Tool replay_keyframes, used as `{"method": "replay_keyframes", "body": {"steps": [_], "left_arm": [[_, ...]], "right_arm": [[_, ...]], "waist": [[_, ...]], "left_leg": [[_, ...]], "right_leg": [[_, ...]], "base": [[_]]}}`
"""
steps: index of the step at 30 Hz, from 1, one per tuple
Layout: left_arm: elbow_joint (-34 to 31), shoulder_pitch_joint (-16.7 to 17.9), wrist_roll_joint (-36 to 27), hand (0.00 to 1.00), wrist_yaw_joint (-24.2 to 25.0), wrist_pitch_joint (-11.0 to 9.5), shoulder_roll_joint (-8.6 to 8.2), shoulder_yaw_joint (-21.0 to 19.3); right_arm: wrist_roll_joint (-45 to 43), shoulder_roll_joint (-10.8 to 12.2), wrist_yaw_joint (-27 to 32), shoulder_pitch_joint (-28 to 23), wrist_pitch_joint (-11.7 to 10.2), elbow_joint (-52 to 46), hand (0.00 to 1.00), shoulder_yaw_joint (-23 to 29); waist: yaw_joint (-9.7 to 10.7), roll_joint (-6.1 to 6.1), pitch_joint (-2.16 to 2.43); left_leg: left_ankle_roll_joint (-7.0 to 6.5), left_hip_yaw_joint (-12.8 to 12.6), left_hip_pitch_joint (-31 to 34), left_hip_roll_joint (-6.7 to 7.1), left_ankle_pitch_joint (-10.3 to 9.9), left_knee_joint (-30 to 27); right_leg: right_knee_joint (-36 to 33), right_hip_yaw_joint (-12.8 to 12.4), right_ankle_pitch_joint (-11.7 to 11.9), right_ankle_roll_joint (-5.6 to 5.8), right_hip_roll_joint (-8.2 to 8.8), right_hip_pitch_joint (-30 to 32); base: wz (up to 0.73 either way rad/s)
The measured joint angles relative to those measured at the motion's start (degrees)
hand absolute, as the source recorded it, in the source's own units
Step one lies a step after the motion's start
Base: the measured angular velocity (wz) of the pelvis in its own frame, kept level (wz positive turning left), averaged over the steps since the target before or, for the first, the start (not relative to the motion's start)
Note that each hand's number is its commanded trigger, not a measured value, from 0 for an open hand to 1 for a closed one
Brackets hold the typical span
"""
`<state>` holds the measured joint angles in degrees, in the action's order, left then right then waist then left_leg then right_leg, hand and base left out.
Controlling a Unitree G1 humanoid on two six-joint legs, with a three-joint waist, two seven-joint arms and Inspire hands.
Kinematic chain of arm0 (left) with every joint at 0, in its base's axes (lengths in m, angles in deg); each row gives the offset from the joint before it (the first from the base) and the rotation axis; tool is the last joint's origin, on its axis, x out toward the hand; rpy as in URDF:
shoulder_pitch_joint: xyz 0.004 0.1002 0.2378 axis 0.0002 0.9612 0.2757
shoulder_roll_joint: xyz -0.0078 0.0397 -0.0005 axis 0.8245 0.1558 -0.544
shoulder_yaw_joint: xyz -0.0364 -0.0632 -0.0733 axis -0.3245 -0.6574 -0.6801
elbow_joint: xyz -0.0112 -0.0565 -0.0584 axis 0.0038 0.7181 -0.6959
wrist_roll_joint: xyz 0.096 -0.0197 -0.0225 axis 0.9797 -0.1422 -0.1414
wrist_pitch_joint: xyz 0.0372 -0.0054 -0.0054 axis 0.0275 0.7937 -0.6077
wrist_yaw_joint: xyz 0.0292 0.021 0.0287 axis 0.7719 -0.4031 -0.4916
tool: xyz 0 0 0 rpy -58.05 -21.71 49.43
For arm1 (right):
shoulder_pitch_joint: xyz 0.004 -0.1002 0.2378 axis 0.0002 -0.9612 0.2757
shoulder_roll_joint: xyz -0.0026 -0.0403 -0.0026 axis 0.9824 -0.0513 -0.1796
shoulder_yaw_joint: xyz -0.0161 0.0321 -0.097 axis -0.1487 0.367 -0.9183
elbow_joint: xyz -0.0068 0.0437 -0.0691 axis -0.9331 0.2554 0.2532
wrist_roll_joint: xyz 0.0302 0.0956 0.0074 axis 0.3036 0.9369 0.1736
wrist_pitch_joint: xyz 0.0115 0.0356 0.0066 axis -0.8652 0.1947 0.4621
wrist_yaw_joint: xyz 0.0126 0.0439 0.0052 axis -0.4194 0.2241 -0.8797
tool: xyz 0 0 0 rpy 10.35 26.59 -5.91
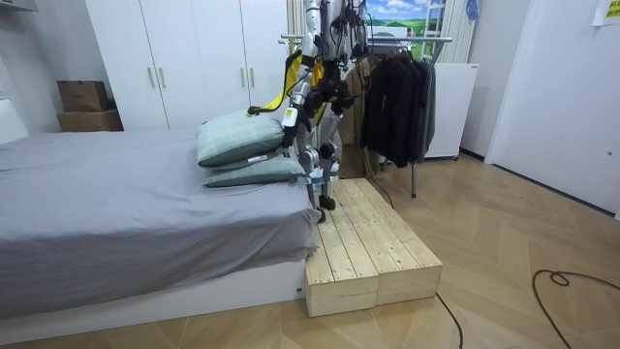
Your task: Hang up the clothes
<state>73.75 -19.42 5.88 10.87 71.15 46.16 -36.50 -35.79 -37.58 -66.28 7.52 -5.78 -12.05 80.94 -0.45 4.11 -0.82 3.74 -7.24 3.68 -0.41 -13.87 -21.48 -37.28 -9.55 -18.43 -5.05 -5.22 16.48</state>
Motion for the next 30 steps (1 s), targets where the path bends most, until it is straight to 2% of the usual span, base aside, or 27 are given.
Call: {"method": "replay_keyframes", "body": {"steps": [1, 2, 3, 5, 6, 7, 8, 9, 10, 11, 12, 13, 14, 15, 17, 18, 20, 25, 30], "left_arm": [[0.0, -0.1, 0.5, 0.0, 0.0, 0.3, -0.47, 0.0], [0.1, 0.0, 0.5, 0.0, 0.0, 0.8, -0.32, -0.4], [0.1, 0.0, 0.5, 0.0, 0.0, 0.8, -0.37, -1.0], [0.1, -0.1, 1.6, 0.0, 0.0, 0.9, -0.95, -1.6], [0.0, -0.1, 1.7, 0.0, 0.0, 0.9, -0.97, -1.5], [0.0, -0.1, 1.7, 0.0, 0.0, 0.9, -0.97, -1.4], [0.0, -0.2, 1.7, 0.0, -0.1, 0.9, -0.9, -0.8], [0.0, -0.3, 1.7, 0.0, 0.0, 0.9, -0.85, -0.6], [0.1, -1.0, 1.6, 0.0, 0.0, 1.0, -0.81, -0.2], [0.0, -1.8, 1.5, 0.0, -0.1, 0.9, -0.57, 0.5], [0.1, -2.0, 1.5, 0.0, -0.1, 0.9, -0.55, 0.5], [0.1, -1.8, 1.1, 0.0, -0.2, 0.9, -0.48, 1.5], [0.2, -1.9, -0.7, 0.0, -0.2, 0.9, -0.08, 2.6], [0.2, -2.2, -1.9, 0.0, -0.2, 0.9, 0.27, 3.3], [0.5, -3.3, -4.7, 0.0, -0.2, 0.9, 0.65, 3.8], [0.5, -3.4, -4.8, 0.0, -0.1, 0.9, 0.61, 3.8], [0.7, -3.3, -4.9, 0.0, 0.2, 0.9, 0.6, 3.8], [1.0, -3.2, -5.8, 0.0, 0.1, 0.9, 0.6, 3.8], [1.0, -2.9, -5.8, 0.0, 0.1, 0.9, 0.59, 3.6]], "right_arm": [[0.2, 0.8, -0.1, -0.8, 1.3, 0.9, 1.0, 0.0], [0.2, 2.3, -0.3, -2.1, 2.2, 0.9, 1.0, -0.2], [0.2, 2.5, -0.2, -2.5, 2.3, 0.9, 1.0, -0.1], [0.3, 2.2, 1.3, -2.3, 2.6, 0.8, 1.0, 0.0], [0.4, 2.1, 1.9, -2.3, 2.6, 0.7, 1.0, 0.0], [0.7, 2.1, 2.6, -2.3, 2.7, 0.7, 1.0, 0.0], [1.2, 2.1, 3.0, -2.3, 2.8, 0.7, 1.0, 0.0], [1.3, 2.2, 3.0, -2.4, 3.0, 0.7, 1.0, 0.0], [1.2, 2.2, 3.1, -2.3, 3.2, 0.7, 1.0, 0.2], [1.1, 2.3, 3.3, -1.9, 3.1, 0.6, 1.0, 0.1], [1.1, 2.4, 3.3, -1.6, 3.1, 0.5, 1.0, -0.3], [0.2, 2.5, 3.2, -1.3, 3.1, 0.3, 1.0, -1.1], [-0.8, 2.8, 3.2, -1.3, 3.0, 0.1, 1.0, -1.9], [-1.2, 2.9, 3.3, -1.3, 3.0, 0.1, 1.0, -2.1], [-0.5, 2.9, 2.8, -1.4, 3.0, 0.1, 1.0, -2.3], [0.2, 2.9, 2.6, -1.3, 3.0, 0.1, 1.0, -2.3], [2.2, 2.9, 1.8, -1.1, 3.0, 0.0, 1.0, -2.5], [3.2, 2.9, 1.0, -1.1, 2.4, 0.1, 1.0, -2.6], [2.5, 2.9, -0.3, -0.6, 2.4, 0.1, 1.0, -2.6]], "waist": [[-0.2, -1.53, -0.01], [0.4, -1.73, 0.0], [0.9, -1.67, 0.03], [1.6, -2.15, 0.26], [1.7, -2.44, 0.38], [1.7, -2.55, 0.39], [1.9, -3.0, 0.27], [2.2, -3.1, 0.3], [2.1, -3.41, 0.19], [1.0, -3.35, 0.16], [0.2, -3.08, 0.17], [-0.6, -3.02, 0.16], [0.1, -2.96, 0.04], [0.4, -2.88, -0.19], [1.0, -2.78, -0.28], [1.1, -2.73, -0.27], [1.5, -2.5, -0.32], [1.5, -2.18, -0.31], [1.3, -1.39, -0.27]], "left_leg": [[0.23, 0.9, -1.5, -0.32, -1.3, 2.0], [0.17, 2.2, -2.5, -0.06, -1.1, 4.2], [-0.1, 2.4, -2.7, 0.47, -0.8, 5.0], [-2.29, 2.5, -3.2, 2.22, 1.8, 9.3], [-2.39, 2.6, -3.3, 2.19, 2.7, 10.1], [-3.12, 2.6, -3.5, 2.01, 5.3, 10.9], [-4.15, 2.1, -4.3, 1.31, 6.1, 11.7], [-4.51, 1.2, -4.7, 0.93, 5.8, 12.2], [-4.78, -1.9, -5.3, -0.08, 4.9, 12.5], [-4.63, -5.1, -5.6, -0.84, 3.7, 12.8], [-4.62, -6.9, -5.8, -0.95, 3.5, 12.8], [-4.82, -10.0, -6.9, -1.21, 2.2, 12.4], [-4.86, -11.7, -7.6, -1.44, 0.9, 11.4], [-4.84, -12.2, -7.9, -1.55, 0.2, 10.7], [-4.52, -13.8, -8.5, -1.88, -0.5, 10.5], [-4.48, -14.1, -8.4, -1.91, -0.5, 10.6], [-4.36, -15.2, -8.2, -1.99, -0.6, 10.7], [-4.17, -16.1, -8.4, -1.95, -0.7, 11.3], [-4.02, -16.3, -8.8, -1.94, -0.6, 12.0]], "right_leg": [[2.0, -0.7, 0.9, 0.4, -1.34, -1.2], [6.3, -4.3, 3.3, 0.2, -3.23, -3.7], [8.4, -6.2, 4.5, 0.38, -3.98, -4.7], [14.7, -13.4, 8.7, 1.19, -5.68, -7.1], [15.9, -14.7, 9.6, 1.48, -6.1, -7.4], [17.2, -16.6, 10.8, 1.37, -6.87, -7.6], [18.3, -17.5, 11.6, 1.65, -7.74, -7.6], [18.9, -17.6, 11.9, 1.99, -7.93, -7.6], [19.7, -15.4, 12.5, 2.94, -7.73, -7.2], [19.8, -7.5, 12.8, 3.4, -5.11, -5.0], [19.7, -1.8, 13.0, 3.43, -2.86, -3.7], [19.5, 7.8, 13.3, 3.7, 1.03, -2.8], [18.8, 13.2, 12.9, 3.39, 2.88, -3.1], [18.6, 14.0, 12.6, 3.12, 3.03, -3.4], [20.0, 10.3, 13.5, 3.26, 1.04, -4.2], [20.8, 9.7, 14.1, 2.87, 0.66, -4.5], [22.6, 8.6, 16.3, 0.59, -0.06, -4.6], [22.7, 8.8, 16.9, 0.48, -0.39, -4.4], [22.7, 7.8, 16.8, 0.42, -0.96, -4.5]], "base": [[-0.24], [-0.35], [-0.4], [-0.55], [-0.7], [-0.72], [-0.7], [-0.63], [-0.77], [-0.99], [-1.35], [-1.24], [-1.0], [-0.57], [-0.48], [-0.52], [-0.34], [-0.09], [-0.03]]}}
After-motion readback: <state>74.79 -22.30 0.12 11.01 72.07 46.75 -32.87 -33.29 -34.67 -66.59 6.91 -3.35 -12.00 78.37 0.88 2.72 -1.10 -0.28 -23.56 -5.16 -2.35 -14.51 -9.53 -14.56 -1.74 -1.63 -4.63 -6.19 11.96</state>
